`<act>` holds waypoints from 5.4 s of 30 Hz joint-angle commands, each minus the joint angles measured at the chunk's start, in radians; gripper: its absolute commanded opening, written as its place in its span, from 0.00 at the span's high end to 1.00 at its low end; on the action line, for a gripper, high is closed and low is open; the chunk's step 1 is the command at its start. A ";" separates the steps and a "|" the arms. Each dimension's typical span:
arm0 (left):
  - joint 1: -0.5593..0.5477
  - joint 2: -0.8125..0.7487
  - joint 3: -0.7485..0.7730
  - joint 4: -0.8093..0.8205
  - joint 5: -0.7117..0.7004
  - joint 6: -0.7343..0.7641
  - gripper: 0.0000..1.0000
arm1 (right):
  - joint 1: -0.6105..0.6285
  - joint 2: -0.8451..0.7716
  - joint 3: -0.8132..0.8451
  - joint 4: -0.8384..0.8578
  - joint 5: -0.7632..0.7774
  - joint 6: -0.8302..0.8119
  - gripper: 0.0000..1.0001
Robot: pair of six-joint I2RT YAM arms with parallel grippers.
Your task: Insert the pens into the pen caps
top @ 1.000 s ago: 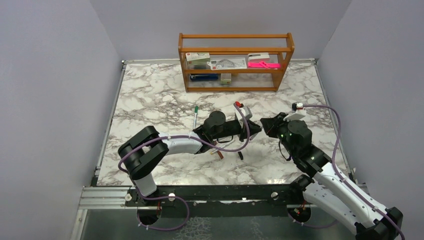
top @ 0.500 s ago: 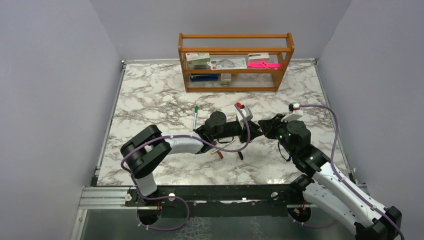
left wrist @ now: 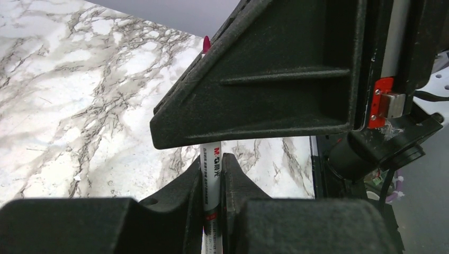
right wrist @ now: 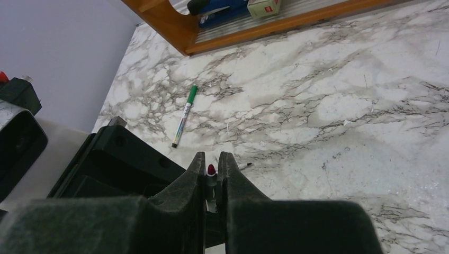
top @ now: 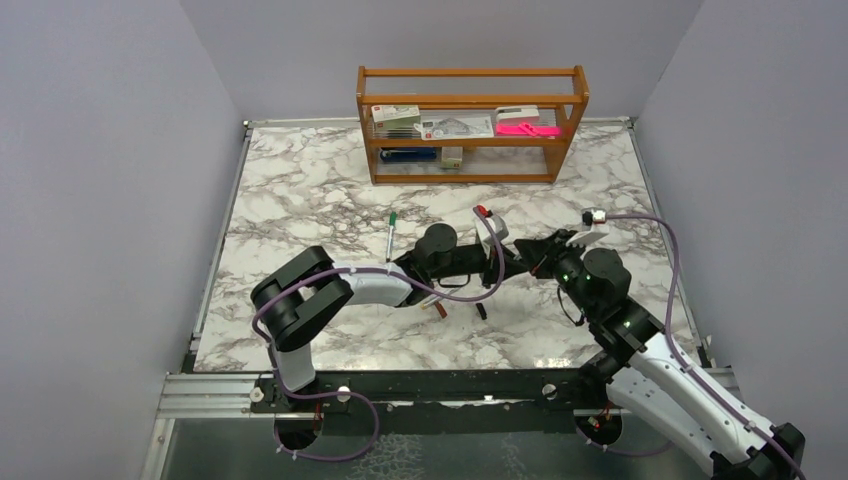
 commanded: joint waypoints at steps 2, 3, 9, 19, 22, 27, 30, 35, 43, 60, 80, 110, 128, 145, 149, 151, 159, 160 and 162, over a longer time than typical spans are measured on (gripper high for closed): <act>0.014 -0.015 0.012 0.044 0.022 -0.002 1.00 | -0.005 -0.015 -0.009 0.009 0.007 -0.024 0.71; 0.024 -0.022 0.007 0.044 0.010 -0.007 1.00 | -0.005 -0.017 -0.005 -0.004 0.021 -0.033 0.59; 0.171 -0.058 -0.066 0.044 -0.064 -0.111 1.00 | -0.004 -0.044 0.004 -0.086 0.051 -0.085 0.50; 0.317 -0.202 -0.246 0.046 -0.232 -0.128 1.00 | 0.015 0.255 0.001 -0.113 -0.123 -0.149 0.39; 0.324 -0.212 -0.250 0.018 -0.245 -0.096 1.00 | 0.029 0.343 0.025 -0.118 -0.183 -0.169 0.39; 0.335 -0.232 -0.268 0.012 -0.249 -0.067 1.00 | 0.090 0.478 0.081 -0.149 -0.197 -0.198 0.39; 0.339 -0.239 -0.275 0.005 -0.256 -0.053 1.00 | 0.132 0.547 0.108 -0.147 -0.191 -0.205 0.42; 0.344 -0.249 -0.287 -0.001 -0.272 -0.036 1.00 | 0.209 0.657 0.173 -0.197 -0.124 -0.191 0.48; 0.354 -0.273 -0.301 -0.009 -0.292 -0.027 1.00 | 0.248 0.752 0.215 -0.234 -0.048 -0.137 0.55; 0.359 -0.261 -0.299 -0.012 -0.285 -0.032 1.00 | 0.303 0.851 0.260 -0.300 0.036 -0.112 0.66; 0.368 -0.199 -0.283 0.176 -0.066 -0.270 1.00 | 0.286 0.553 0.249 -0.173 0.155 -0.110 0.99; 0.167 0.077 -0.191 0.853 0.199 -0.634 1.00 | 0.201 0.182 0.168 0.323 0.252 -0.247 0.99; 0.167 0.035 -0.193 0.853 0.209 -0.628 1.00 | 0.201 0.238 0.147 0.335 0.212 -0.220 0.99; 0.167 0.056 -0.183 0.853 0.193 -0.625 1.00 | 0.200 0.225 0.133 0.320 0.187 -0.194 0.99; 0.167 0.066 -0.176 0.854 0.186 -0.626 1.00 | 0.201 0.224 0.125 0.316 0.176 -0.184 0.99; 0.169 0.067 -0.166 0.853 0.184 -0.628 1.00 | 0.201 0.227 0.118 0.308 0.171 -0.171 0.99; 0.182 0.086 -0.078 0.850 0.194 -0.655 1.00 | 0.200 0.201 0.072 0.286 0.139 -0.113 0.99; 0.185 0.088 -0.070 0.848 0.196 -0.655 1.00 | 0.200 0.194 0.067 0.277 0.142 -0.110 0.99; 0.187 0.090 -0.061 0.841 0.201 -0.655 1.00 | 0.200 0.179 0.063 0.269 0.152 -0.110 0.99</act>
